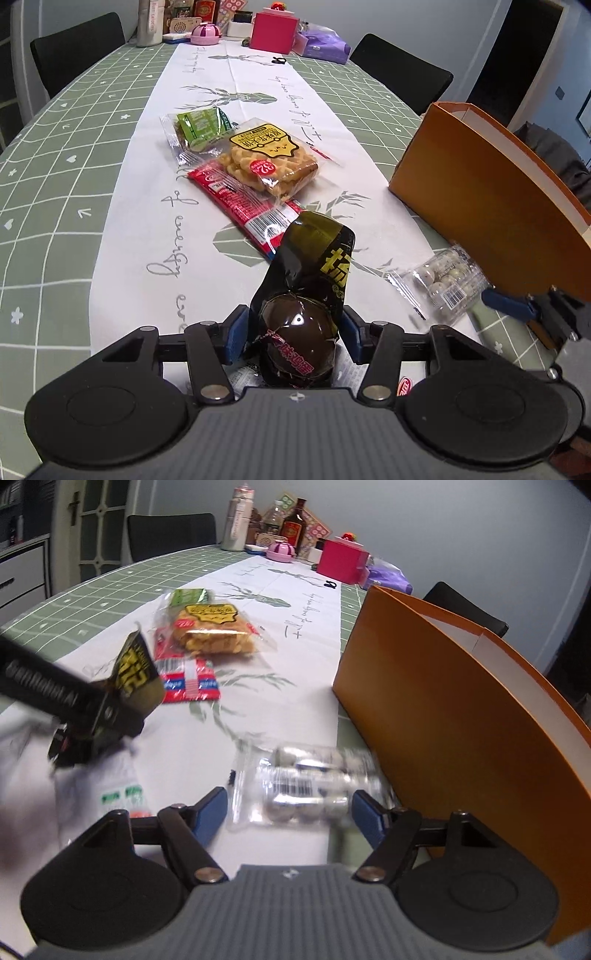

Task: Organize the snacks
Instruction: 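Grasp the clear pack of white candy balls with the right gripper while the left holds the dark bag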

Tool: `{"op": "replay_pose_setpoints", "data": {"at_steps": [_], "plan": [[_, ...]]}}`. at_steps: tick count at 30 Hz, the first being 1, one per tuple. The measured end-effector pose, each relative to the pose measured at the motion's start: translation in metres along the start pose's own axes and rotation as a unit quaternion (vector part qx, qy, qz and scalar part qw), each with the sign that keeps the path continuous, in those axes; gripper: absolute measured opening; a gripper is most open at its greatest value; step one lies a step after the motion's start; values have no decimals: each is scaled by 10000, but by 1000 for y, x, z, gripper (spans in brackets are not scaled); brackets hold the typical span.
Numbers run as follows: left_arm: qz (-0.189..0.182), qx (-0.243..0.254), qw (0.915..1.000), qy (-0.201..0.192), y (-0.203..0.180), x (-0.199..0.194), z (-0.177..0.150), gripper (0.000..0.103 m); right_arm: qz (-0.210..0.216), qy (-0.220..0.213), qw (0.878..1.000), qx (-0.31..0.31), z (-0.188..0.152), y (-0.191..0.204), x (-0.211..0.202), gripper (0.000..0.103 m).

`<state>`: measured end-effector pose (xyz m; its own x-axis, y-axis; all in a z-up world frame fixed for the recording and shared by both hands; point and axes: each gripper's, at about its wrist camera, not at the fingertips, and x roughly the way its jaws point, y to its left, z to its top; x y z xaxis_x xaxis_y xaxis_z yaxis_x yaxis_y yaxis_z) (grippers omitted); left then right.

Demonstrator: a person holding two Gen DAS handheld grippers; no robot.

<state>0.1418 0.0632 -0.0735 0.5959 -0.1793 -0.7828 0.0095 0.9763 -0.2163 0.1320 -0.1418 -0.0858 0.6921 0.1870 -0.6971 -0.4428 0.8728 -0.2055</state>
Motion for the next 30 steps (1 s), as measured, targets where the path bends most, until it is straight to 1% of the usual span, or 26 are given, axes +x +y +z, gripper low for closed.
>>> {"op": "replay_pose_setpoints", "data": {"at_steps": [3,6,8,9,11,14,17,18,19,20,22,25,26,28,30], "plan": [[-53,-52,10000,47,-5,-3,-3,61,72,2,10000,-57,-12,-6,-12,64],[-117,-113,9998,68,-7,-7,-7,63,-104,48,9998,-172,-20,-10,-20,61],[-139,-142,9998,59,-8,-8,-10,64,-210,126,9996,-139,-23,-13,-23,61],[-132,-154,9998,46,-9,-8,-11,64,-228,171,9996,-53,-23,-15,-24,61],[-88,-182,9998,11,-8,-7,-11,64,-96,179,9995,236,-22,-21,-25,61],[-71,-229,9997,-27,-6,-7,-11,64,-4,50,9981,612,-15,-27,-23,61],[-81,-236,9997,-54,-5,-6,-11,64,105,-121,9968,789,-5,-29,-14,62],[-90,-222,9997,-58,-5,-6,-11,64,160,-173,9967,774,-3,-30,-10,67],[-100,-223,9997,-62,-5,-6,-11,64,169,-212,9970,718,0,-31,-6,77],[-112,-226,9997,-65,-4,-6,-11,64,96,-217,9975,662,3,-32,-3,81],[-137,-234,9996,-75,-4,-6,-11,64,47,-109,9978,655,6,-36,5,82],[-124,-194,9997,-87,-5,-6,-11,65,341,57,9903,1345,11,-47,12,82],[-109,-179,9997,-90,-6,-5,-11,65,343,85,9872,1558,14,-49,13,82],[-104,-171,9998,-98,-7,-5,-11,65,-21,153,9828,1840,21,-45,17,82],[-133,-203,9996,-108,-5,-5,-11,65,-620,291,9757,2080,28,-42,26,82]]}}
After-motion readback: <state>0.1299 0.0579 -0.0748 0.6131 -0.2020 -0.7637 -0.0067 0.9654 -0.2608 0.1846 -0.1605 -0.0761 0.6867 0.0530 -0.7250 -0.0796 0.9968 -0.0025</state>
